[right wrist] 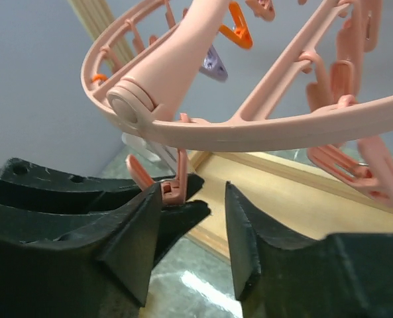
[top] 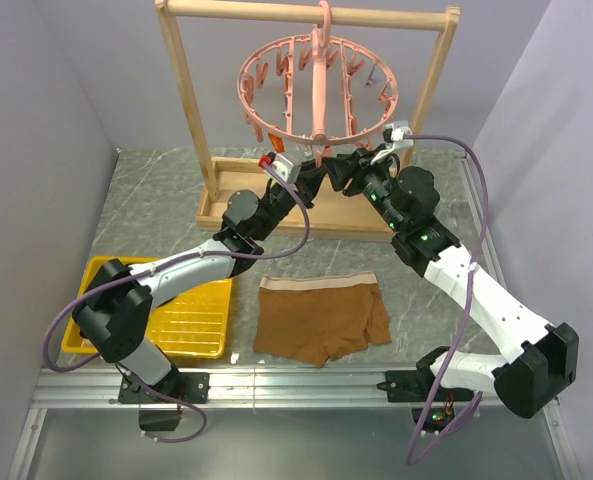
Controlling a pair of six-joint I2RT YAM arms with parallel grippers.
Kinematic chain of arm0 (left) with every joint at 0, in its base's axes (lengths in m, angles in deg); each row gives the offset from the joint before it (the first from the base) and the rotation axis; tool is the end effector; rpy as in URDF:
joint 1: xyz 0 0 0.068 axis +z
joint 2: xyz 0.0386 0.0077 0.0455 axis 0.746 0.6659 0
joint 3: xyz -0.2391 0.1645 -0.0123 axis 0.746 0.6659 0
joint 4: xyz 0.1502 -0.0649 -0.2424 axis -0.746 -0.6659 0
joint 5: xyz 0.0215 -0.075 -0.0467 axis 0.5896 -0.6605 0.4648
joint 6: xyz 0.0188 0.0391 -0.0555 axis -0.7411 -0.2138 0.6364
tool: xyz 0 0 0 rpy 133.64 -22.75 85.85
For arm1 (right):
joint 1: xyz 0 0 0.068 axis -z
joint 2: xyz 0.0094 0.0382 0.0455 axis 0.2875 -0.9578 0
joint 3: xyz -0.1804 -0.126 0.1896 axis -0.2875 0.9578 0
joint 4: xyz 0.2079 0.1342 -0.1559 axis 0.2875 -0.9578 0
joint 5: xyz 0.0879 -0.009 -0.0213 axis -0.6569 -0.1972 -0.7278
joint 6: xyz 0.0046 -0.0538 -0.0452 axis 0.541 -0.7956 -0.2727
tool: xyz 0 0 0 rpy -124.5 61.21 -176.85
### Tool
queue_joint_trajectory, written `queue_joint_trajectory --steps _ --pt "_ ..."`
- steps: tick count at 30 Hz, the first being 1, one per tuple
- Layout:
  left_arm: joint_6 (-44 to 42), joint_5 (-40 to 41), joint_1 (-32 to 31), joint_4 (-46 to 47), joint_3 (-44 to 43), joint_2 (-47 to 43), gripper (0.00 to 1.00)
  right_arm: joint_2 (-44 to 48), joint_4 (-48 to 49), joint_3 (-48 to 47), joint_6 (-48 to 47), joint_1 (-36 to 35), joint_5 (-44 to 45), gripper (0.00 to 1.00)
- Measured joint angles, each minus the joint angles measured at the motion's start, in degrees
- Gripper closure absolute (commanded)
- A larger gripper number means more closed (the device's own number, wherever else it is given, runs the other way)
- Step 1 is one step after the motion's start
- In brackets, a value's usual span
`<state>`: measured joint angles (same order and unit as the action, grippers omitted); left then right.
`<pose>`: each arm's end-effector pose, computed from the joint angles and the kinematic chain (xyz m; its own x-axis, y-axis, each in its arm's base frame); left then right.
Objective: Clip the underwear to the hanger
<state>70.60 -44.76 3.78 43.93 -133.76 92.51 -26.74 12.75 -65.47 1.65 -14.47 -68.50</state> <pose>0.2941 -0.2896 0.3625 0.2342 -0.3144 -0.9200 0.7241 0.6879 -0.0508 0.2829 0.1734 0.4227 -0.0543 0.3307 -0.9422 -0.5567 0.7733 0.3035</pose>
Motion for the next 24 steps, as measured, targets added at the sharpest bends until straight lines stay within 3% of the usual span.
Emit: queue_joint_trajectory --steps 6,12,19,24 --pt "-1.2 -1.3 0.6 3.4 1.6 0.0 1.00 1.9 -6.1 0.0 -3.5 3.6 -5.6 0.43" --pt "-1.9 -2.8 1.1 7.1 3.1 0.1 1.00 1.9 -10.6 -0.8 -1.5 8.8 -17.2 0.39" --pt "-2.4 -4.3 1.2 10.5 3.6 0.8 1.00 1.0 -8.5 -2.0 3.9 9.0 -26.0 0.36" --pt "-2.4 -4.7 1.2 11.9 4.3 0.8 1.00 -0.1 -5.1 -2.0 7.8 9.0 -27.4 0.32"
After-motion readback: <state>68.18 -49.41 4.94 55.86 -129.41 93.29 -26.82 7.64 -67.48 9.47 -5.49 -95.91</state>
